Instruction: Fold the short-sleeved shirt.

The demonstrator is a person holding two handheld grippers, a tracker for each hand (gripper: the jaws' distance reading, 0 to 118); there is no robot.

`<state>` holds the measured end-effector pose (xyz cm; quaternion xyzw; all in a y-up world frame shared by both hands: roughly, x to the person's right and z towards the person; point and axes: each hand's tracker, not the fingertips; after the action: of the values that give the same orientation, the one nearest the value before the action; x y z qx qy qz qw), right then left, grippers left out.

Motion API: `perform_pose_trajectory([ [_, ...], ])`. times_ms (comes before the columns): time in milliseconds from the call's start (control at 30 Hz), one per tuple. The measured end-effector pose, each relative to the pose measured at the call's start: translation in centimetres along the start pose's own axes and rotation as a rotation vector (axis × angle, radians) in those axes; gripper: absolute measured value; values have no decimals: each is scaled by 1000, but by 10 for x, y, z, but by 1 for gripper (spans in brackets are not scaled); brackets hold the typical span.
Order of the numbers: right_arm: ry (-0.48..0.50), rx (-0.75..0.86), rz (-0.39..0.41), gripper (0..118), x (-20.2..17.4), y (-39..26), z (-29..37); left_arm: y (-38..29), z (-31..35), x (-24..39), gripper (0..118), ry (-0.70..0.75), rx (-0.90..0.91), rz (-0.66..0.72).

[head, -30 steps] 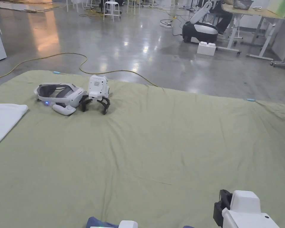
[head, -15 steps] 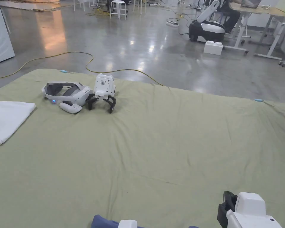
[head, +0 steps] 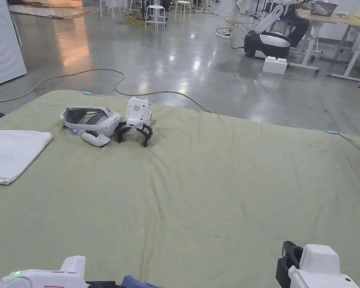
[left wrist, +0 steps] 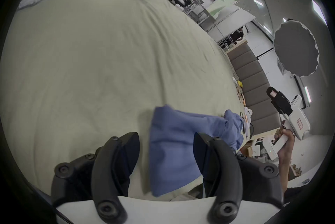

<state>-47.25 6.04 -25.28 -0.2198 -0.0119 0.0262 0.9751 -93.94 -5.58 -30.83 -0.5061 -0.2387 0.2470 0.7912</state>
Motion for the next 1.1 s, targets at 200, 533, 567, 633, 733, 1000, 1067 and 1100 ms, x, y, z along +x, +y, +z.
perform_pose_trajectory([
  [200, -4, -6, 2, 0, -1, -1, 1, -20, -22, -37, 68, -202, 12, 134],
  [533, -5, -13, -10, 0, -1, 1, 4, -43, -49, -21, 10, -275, 29, 177],
  [567, -6, -12, -8, 0, 0, 1, 3, -43, -47, -23, 8, -298, 37, 221],
  [633, -6, -12, -8, 0, 1, 1, 3, -42, -40, -25, 6, -299, 56, 213],
  [733, -11, -8, -12, 0, 2, 2, 3, -38, -21, -11, 5, -280, 92, 137],
  [1000, 1, -10, -3, 0, 4, 4, 0, 4, 66, 14, 5, -24, 215, 29],
  [1067, 8, -10, 1, 0, 3, 4, -2, 16, 91, 22, 5, 82, 232, -17],
  [1100, 12, -10, 0, 0, 3, 3, -2, 21, 100, 26, 5, 112, 239, -22],
])
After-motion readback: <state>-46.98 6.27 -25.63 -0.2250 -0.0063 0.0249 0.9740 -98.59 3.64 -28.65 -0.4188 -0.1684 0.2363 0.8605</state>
